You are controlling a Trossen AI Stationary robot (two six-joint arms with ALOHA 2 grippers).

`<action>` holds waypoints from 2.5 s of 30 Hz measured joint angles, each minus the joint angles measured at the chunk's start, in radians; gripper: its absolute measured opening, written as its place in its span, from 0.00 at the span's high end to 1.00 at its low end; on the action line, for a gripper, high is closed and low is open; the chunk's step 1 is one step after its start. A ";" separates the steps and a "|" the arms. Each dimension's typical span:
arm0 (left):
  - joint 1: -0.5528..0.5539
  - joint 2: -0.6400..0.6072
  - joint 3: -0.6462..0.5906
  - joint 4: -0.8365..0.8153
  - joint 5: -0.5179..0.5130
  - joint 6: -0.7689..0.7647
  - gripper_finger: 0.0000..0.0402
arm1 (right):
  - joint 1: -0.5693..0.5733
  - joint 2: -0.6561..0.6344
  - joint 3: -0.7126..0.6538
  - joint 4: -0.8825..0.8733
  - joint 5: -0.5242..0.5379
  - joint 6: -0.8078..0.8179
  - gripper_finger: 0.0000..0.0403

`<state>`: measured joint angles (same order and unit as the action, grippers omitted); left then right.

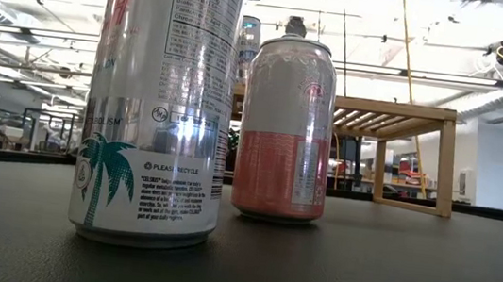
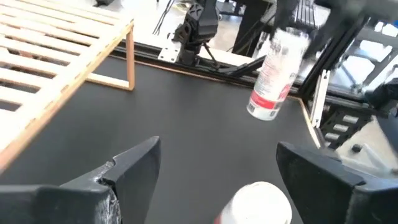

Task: Place canned beverage on shelf
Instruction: Put the pink soda can on the shelf

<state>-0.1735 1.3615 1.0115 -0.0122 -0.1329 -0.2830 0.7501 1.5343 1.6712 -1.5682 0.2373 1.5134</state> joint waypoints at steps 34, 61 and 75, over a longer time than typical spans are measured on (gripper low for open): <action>0.207 -0.132 0.000 -0.244 0.014 0.024 0.21 | -1.310 0.074 0.402 0.071 -0.052 -1.392 0.39; 0.330 -0.131 -0.002 -0.140 -0.027 -0.055 0.21 | -1.455 0.130 0.453 0.068 -0.297 -1.666 0.39; 0.437 -0.090 0.012 0.118 0.313 0.105 0.13 | -1.265 0.127 0.589 0.023 -0.535 -1.580 0.39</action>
<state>0.2638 1.2715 1.0232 0.1056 0.1803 -0.1785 -0.5146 1.6615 2.2604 -1.5452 -0.2981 -0.0667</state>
